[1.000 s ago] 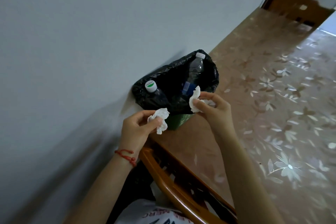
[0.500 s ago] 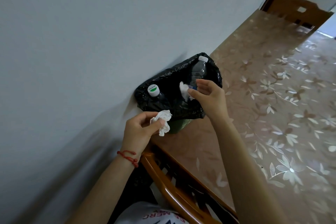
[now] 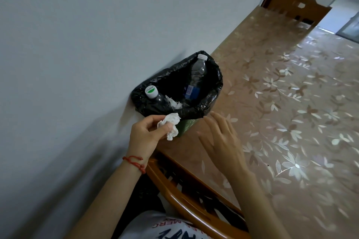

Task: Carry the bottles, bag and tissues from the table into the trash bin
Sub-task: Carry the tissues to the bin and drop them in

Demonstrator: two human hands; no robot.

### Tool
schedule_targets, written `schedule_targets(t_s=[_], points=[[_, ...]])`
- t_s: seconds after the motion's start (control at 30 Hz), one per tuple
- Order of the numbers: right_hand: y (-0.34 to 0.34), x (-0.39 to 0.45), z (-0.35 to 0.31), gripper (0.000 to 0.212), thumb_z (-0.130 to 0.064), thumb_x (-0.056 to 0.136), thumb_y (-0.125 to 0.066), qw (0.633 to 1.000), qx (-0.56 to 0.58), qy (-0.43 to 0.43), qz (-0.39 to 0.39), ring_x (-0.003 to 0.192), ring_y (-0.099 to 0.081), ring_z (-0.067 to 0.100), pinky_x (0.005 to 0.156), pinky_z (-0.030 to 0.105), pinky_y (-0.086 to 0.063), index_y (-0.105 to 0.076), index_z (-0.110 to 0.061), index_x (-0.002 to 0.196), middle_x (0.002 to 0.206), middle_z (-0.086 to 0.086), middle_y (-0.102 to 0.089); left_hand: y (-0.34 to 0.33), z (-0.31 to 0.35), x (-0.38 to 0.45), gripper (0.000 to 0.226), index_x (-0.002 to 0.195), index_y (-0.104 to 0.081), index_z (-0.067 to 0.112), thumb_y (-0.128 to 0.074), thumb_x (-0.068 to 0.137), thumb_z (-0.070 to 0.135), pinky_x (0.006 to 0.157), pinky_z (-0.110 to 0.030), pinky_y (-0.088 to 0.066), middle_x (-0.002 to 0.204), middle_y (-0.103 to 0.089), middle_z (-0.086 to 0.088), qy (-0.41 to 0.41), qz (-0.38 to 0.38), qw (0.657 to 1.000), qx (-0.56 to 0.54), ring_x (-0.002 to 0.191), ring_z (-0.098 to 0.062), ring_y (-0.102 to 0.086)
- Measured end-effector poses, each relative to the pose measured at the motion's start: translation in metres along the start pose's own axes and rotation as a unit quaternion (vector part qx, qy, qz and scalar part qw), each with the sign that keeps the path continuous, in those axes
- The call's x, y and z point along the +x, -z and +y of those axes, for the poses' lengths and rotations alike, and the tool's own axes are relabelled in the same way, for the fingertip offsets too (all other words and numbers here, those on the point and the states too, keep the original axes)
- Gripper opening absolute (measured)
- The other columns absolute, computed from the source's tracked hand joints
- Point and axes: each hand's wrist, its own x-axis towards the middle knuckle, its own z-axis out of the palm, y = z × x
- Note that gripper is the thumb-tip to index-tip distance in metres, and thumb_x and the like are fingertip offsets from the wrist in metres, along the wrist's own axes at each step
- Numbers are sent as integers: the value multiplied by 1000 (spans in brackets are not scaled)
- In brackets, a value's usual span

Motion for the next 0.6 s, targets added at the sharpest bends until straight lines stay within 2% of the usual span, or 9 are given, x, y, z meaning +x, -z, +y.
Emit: schedule_targets(t_s=[0.2,0.3,0.43,0.6], points=[[-8,-31,7,47,-43,91,-41,997,-53,1,-58,122,-50,27,94,40,-49,-53,-10,123,132,13,-53,-13,17,8,15,88,-68,17,-70,75,9,76,-35,-57,86,-70,-9,-45,-12,999,16,86,-25,-67],[-8,-35,7,48,-44,91,-39,996,-61,-2,-64,123,-50,26,94,39,-49,-53,-12,123,133,12,-53,-24,30,25,12,84,-68,20,-70,76,10,75,-36,-57,83,-70,-11,-98,-3,994,47,83,-28,-67],[-6,-36,5,48,-45,90,-39,997,-53,0,-63,122,-50,25,94,37,-47,-54,-12,122,132,11,-53,-39,36,52,13,90,-68,13,-69,77,12,68,-26,-56,76,-65,0,-142,12,985,96,76,-19,-63],[-7,-37,4,49,-47,91,-37,998,-35,-7,-58,122,-50,24,93,37,-49,-54,-13,122,133,10,-52,-46,37,73,17,94,-67,6,-68,78,12,75,-41,-57,74,-62,1,-139,29,985,98,75,-19,-61]])
